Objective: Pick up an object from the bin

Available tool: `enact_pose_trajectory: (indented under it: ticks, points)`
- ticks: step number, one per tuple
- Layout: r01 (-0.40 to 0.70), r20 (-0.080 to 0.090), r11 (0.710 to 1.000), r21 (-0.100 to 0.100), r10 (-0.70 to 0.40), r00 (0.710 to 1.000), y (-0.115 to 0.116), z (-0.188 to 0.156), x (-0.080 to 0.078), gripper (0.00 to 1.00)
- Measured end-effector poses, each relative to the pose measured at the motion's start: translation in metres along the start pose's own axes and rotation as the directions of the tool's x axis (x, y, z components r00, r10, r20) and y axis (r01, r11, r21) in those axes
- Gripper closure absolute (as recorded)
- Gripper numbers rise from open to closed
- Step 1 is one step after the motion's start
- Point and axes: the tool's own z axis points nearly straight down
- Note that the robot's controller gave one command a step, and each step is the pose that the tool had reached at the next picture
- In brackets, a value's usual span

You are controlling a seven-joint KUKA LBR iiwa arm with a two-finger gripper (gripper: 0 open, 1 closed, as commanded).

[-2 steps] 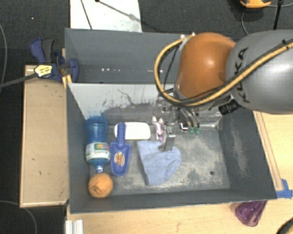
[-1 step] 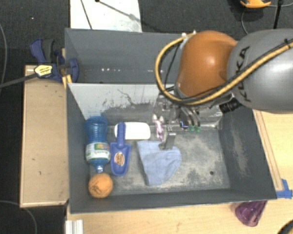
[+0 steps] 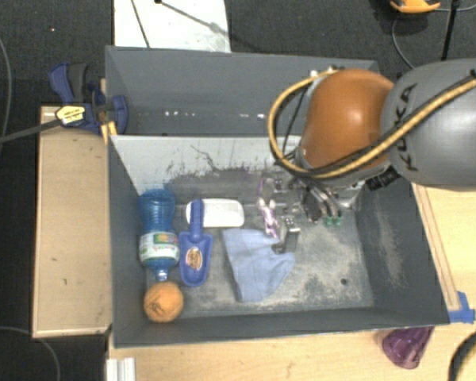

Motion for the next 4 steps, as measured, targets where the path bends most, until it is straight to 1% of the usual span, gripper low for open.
enact_pose_trajectory:
  ticks: [1, 2, 3, 4]
  points:
    - [-0.048, -0.009, 0.999, 0.002, 0.048, 0.999, -0.028, 0.011, 0.009, 0.0]
    - [-0.31, -0.003, 0.951, 0.001, 0.31, 0.951, -0.045, 0.015, 0.016, 0.0]
    - [-0.19, 0.001, 0.982, 0.001, 0.19, 0.982, -0.063, 0.052, 0.018, 0.0]
    - [0.006, -0.005, 1.0, 0.001, -0.006, 1.0, -0.068, 0.076, 0.021, 0.0]
